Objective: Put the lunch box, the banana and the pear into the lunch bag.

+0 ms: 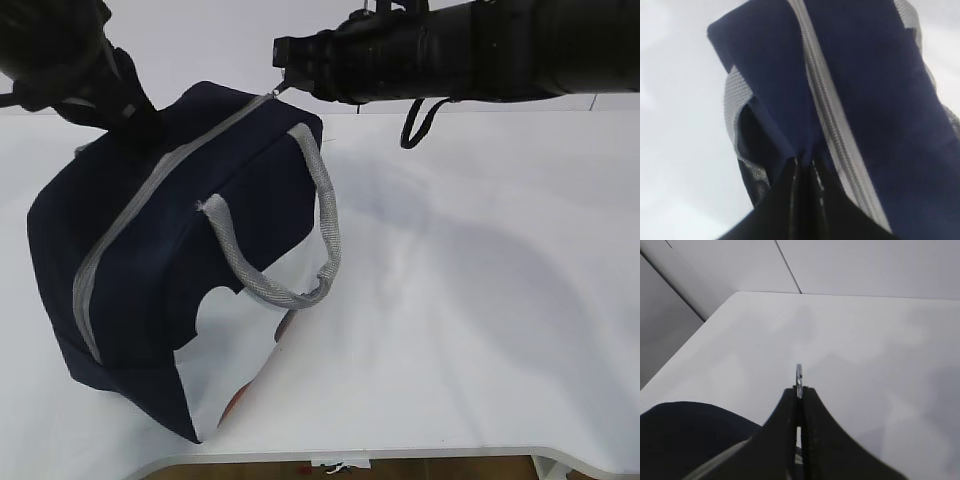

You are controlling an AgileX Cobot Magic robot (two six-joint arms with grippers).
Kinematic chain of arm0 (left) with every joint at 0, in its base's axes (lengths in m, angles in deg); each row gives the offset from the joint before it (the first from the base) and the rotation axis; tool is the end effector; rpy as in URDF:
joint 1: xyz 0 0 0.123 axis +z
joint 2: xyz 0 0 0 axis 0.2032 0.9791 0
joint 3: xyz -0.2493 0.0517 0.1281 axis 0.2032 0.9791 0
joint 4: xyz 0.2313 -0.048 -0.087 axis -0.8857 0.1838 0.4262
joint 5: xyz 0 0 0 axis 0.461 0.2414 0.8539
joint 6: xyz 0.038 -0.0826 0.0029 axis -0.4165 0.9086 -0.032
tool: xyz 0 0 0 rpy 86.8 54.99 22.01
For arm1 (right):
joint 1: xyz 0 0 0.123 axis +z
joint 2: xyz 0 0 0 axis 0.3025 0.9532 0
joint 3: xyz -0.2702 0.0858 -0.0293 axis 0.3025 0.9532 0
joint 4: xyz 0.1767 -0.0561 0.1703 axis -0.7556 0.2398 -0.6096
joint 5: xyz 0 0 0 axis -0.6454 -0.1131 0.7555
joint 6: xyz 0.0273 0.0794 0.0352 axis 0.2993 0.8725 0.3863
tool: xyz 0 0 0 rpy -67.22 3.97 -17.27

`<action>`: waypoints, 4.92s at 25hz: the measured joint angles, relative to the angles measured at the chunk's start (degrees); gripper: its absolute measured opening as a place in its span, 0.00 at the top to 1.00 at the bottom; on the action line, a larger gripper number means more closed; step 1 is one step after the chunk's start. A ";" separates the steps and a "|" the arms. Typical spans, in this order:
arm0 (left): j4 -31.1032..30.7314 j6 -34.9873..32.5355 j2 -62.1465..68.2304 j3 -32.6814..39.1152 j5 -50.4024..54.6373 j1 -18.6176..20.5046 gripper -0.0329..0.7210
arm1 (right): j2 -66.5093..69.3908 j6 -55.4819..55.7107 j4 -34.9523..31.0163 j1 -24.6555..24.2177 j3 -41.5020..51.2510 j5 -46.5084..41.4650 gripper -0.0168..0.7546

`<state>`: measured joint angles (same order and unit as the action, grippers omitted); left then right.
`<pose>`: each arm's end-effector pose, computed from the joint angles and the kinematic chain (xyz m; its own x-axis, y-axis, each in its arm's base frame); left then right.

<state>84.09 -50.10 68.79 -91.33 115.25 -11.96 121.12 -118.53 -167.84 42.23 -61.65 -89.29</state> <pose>0.2907 -0.1467 0.3406 -0.5822 0.6034 -0.5450 0.7138 0.7002 0.0127 0.3955 0.2053 0.2766 -0.4782 0.0829 -0.8743 -0.4931 0.7984 0.3454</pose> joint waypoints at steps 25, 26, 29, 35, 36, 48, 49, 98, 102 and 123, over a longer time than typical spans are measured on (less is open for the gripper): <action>-1.72 -0.29 -2.34 0.21 2.80 -0.02 0.96 | 8.12 -0.25 -0.68 -0.10 -0.55 -1.06 0.99; -1.72 -0.29 -2.46 0.21 2.90 -0.02 0.96 | 8.22 -0.25 -0.84 -0.18 -0.55 -1.54 0.99; -1.72 -0.29 -2.46 0.21 3.15 -0.02 0.96 | 8.36 -0.25 -0.92 -0.32 -0.55 -3.12 0.99; -0.83 0.70 -2.46 0.21 1.85 -0.02 0.78 | 8.45 -0.25 -0.92 -0.43 -0.55 -3.62 0.99; -0.78 1.22 -2.57 0.21 0.80 -0.02 0.70 | 8.45 -0.25 -0.92 -0.43 -0.55 -3.76 0.99; 4.21 3.95 -0.42 0.21 -13.41 0.37 0.33 | 8.45 -0.34 -0.92 -0.43 -0.55 -3.86 0.99; 5.10 3.95 0.69 0.21 -13.85 0.59 0.33 | 8.45 -0.34 -0.92 -0.43 -0.55 -3.86 0.99; 6.42 2.02 4.07 0.54 -15.00 1.30 0.92 | 11.37 -1.20 -1.31 -0.65 -0.88 -4.35 0.98; 7.09 2.02 4.07 0.54 -15.76 1.30 0.83 | 11.37 -1.20 -1.31 -0.78 -0.88 -3.49 0.96; 7.88 2.02 4.07 0.54 -16.83 1.30 0.55 | 5.51 -1.55 5.06 -1.24 -0.88 -2.61 0.59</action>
<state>91.97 -48.08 72.86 -90.79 98.41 -10.65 126.63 -120.08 -162.79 40.99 -62.53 -91.90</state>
